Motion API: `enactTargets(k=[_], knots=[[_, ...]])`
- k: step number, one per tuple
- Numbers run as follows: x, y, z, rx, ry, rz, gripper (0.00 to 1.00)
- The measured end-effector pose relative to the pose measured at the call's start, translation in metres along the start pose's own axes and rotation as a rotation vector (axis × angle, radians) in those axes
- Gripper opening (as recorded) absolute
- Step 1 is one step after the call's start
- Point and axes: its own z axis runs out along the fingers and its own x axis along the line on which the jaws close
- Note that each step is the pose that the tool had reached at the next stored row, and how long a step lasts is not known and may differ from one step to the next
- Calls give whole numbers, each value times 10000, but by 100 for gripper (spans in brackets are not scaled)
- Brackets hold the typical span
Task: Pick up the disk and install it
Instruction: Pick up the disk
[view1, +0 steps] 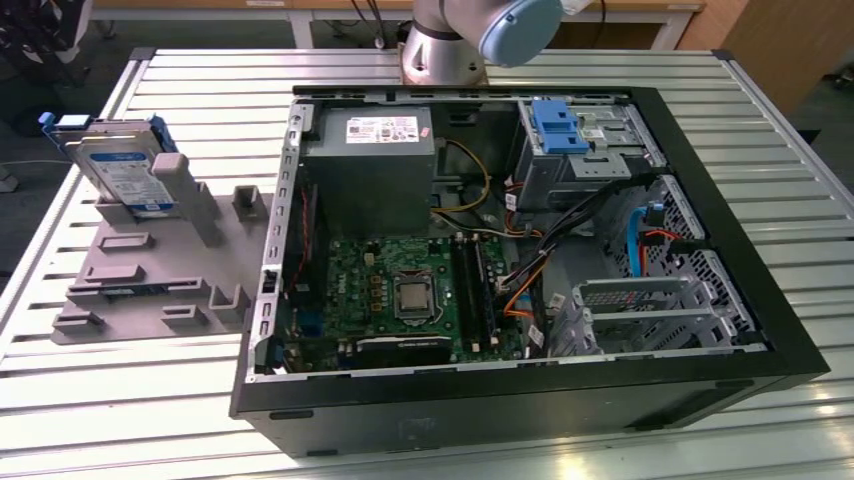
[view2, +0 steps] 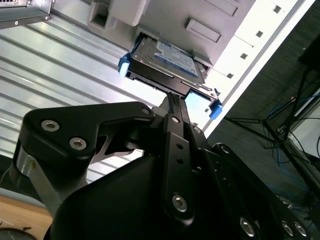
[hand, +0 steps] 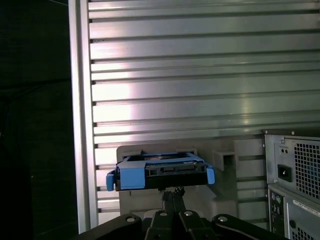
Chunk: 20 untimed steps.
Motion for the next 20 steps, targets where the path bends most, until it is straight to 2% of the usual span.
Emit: enactTargets(k=[12, 20], knots=[[4, 0, 0, -2, 3, -70, 11], [4, -1, 2, -3, 62, -1460, 11]])
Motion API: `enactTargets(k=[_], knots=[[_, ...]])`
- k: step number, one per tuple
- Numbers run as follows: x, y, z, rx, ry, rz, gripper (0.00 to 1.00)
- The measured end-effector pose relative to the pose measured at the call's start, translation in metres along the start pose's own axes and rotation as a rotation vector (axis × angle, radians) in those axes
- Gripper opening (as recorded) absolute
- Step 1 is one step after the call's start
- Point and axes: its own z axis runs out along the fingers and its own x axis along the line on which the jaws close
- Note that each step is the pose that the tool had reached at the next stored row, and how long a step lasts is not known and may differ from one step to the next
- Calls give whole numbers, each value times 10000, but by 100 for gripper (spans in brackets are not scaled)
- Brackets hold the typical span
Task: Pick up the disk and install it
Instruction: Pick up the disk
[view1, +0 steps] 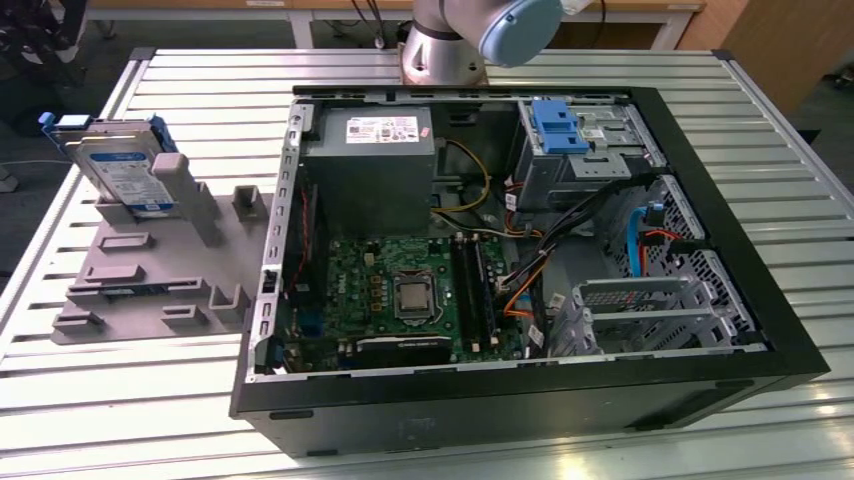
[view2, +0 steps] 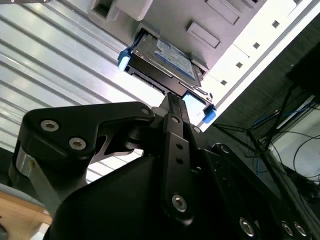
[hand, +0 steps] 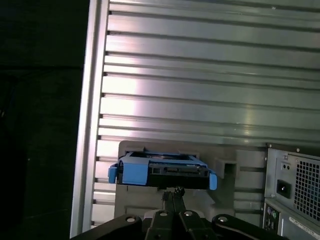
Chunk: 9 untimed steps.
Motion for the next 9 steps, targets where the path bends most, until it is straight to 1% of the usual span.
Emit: enactTargets(k=[2, 3, 9], knots=[[0, 0, -1, 6, 14, -293, 11], [0, 0, -1, 5, 16, -348, 11], [0, 0, 0, 3, 18, -406, 11]])
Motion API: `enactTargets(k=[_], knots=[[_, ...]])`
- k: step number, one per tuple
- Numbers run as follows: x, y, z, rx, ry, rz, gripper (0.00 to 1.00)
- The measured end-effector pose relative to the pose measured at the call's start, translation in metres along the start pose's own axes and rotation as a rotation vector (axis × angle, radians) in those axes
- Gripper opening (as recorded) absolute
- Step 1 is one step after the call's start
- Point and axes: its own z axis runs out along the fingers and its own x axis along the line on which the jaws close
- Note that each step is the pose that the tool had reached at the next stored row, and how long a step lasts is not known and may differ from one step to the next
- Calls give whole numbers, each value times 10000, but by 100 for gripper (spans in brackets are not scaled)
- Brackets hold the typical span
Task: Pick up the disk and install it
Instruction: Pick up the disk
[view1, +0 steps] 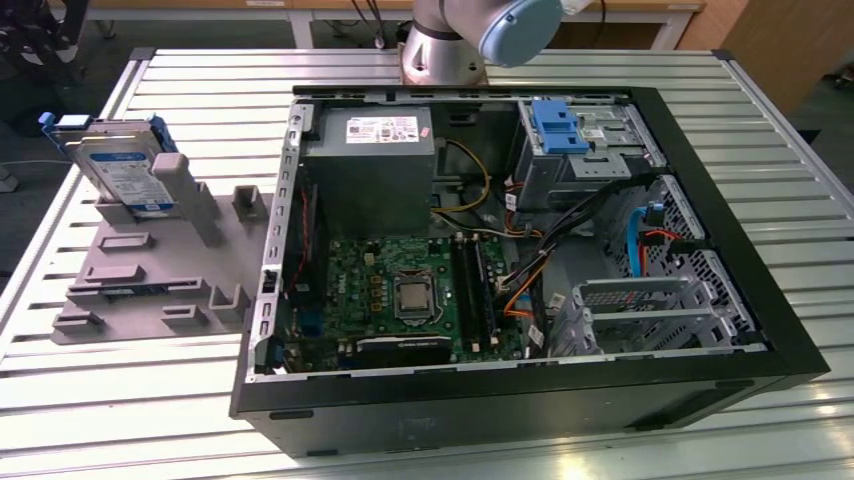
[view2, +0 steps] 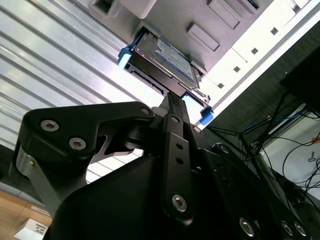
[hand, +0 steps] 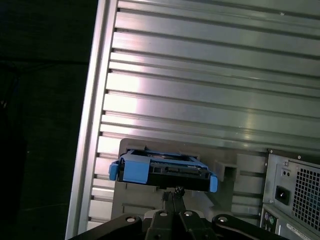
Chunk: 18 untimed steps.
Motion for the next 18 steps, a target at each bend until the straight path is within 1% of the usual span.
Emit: enactTargets(k=[8, 10, 12, 18], knots=[[0, 0, 0, 0, 0, -10, 11], [0, 0, 0, -2, 4, -97, 11], [0, 0, 1, -10, 14, -370, 11], [0, 0, 5, -35, 57, -1441, 11]])
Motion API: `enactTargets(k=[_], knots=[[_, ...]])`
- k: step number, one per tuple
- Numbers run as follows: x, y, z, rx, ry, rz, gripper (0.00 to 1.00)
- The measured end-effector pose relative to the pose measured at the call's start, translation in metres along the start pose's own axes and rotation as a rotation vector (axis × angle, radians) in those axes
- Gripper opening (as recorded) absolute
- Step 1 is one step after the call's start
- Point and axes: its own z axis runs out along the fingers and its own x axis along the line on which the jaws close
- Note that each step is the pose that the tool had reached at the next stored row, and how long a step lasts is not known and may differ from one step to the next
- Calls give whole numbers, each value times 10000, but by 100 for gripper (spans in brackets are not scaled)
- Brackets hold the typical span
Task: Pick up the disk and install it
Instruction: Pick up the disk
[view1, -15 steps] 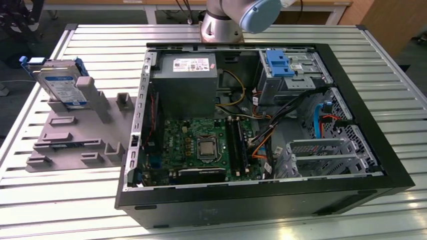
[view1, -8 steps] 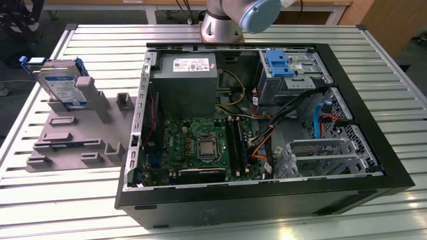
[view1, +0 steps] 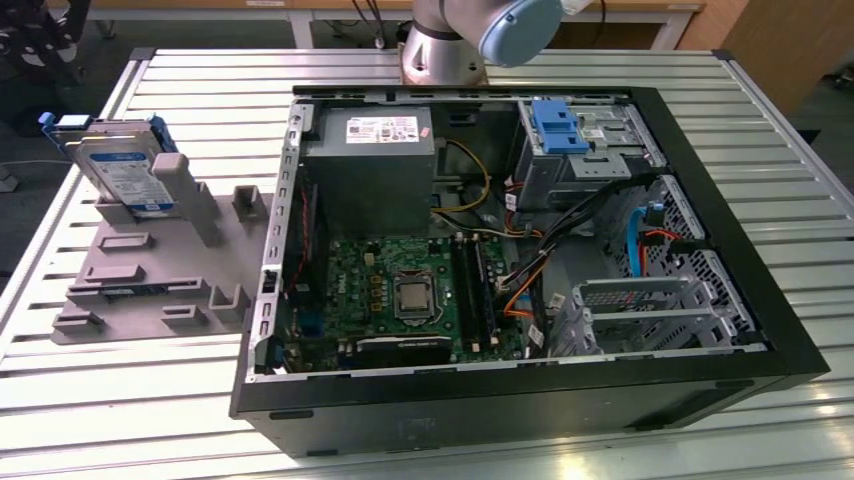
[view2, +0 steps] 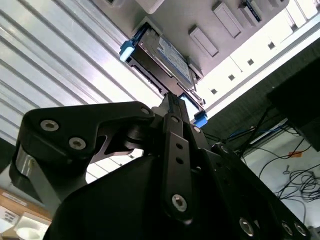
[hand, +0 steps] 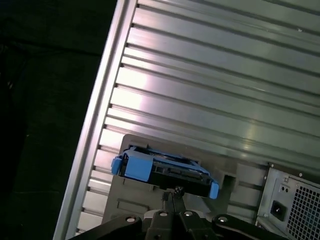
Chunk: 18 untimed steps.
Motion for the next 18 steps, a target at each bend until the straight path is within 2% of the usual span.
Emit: enactTargets(k=[12, 18], knots=[[0, 0, 11, -44, 70, -1883, 11], [0, -1, 16, -59, 103, -2675, 11]])
